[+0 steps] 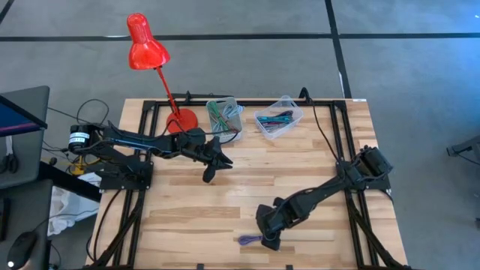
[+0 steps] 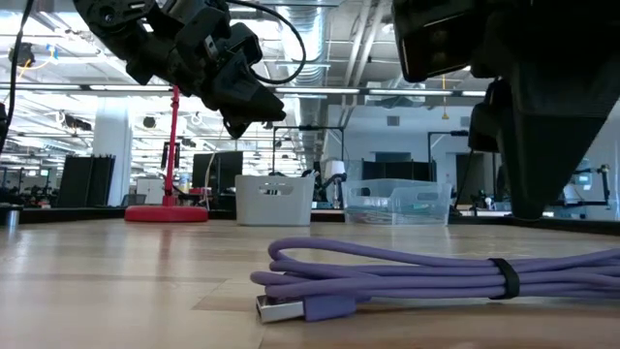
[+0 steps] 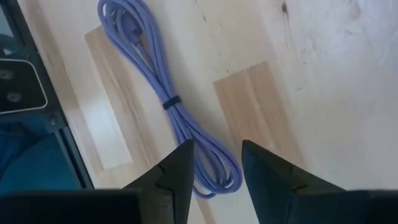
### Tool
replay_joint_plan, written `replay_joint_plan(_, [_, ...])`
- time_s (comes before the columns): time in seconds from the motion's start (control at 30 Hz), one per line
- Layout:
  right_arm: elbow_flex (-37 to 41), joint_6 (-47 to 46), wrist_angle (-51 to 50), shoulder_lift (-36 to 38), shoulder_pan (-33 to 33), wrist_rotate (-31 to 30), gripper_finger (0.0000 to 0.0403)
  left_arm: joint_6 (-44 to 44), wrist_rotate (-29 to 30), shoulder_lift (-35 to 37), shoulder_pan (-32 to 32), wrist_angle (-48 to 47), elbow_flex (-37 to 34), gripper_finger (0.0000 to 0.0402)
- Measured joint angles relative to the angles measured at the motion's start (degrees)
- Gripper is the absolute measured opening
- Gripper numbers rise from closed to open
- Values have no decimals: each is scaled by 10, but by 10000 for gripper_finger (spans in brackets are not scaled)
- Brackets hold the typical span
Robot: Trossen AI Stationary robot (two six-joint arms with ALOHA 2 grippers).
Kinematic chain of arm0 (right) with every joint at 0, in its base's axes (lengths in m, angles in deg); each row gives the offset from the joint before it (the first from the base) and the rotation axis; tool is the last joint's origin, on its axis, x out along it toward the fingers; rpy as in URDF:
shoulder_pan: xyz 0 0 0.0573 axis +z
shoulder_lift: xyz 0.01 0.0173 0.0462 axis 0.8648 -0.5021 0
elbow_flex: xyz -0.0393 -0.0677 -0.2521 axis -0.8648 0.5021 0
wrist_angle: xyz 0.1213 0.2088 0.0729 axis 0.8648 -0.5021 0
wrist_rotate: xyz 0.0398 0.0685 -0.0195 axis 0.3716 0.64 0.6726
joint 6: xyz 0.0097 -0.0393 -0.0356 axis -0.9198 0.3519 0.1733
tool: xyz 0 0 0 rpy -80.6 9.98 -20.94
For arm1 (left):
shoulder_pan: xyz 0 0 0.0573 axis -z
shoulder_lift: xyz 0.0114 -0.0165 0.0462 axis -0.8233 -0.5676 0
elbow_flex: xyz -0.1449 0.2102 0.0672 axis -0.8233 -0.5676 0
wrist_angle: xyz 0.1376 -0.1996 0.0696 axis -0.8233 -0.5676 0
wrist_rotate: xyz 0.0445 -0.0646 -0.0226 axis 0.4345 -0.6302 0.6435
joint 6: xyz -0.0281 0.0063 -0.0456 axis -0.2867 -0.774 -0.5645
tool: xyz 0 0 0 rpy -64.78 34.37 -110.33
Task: Pick & Place USB Port
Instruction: Put the purple charger cable into the gray bin
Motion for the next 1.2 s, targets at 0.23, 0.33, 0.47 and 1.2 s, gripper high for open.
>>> replay_joint_plan(0.23, [0, -22, 0, 0, 9, -6, 127, 0, 0, 0, 0, 0, 0, 88])
replay_joint_plan(0.33, [0, -28, 0, 0, 14, -5, 127, 0, 0, 0, 0, 0, 0, 88])
replay_joint_plan(0.47, [0, -28, 11, -14, 19, 5, 127, 0, 0, 0, 0, 0, 0, 88])
replay_joint_plan(1.2, [-35, 22, 24, -87, 29, 31, 10, 0, 0, 0, 0, 0, 0, 88])
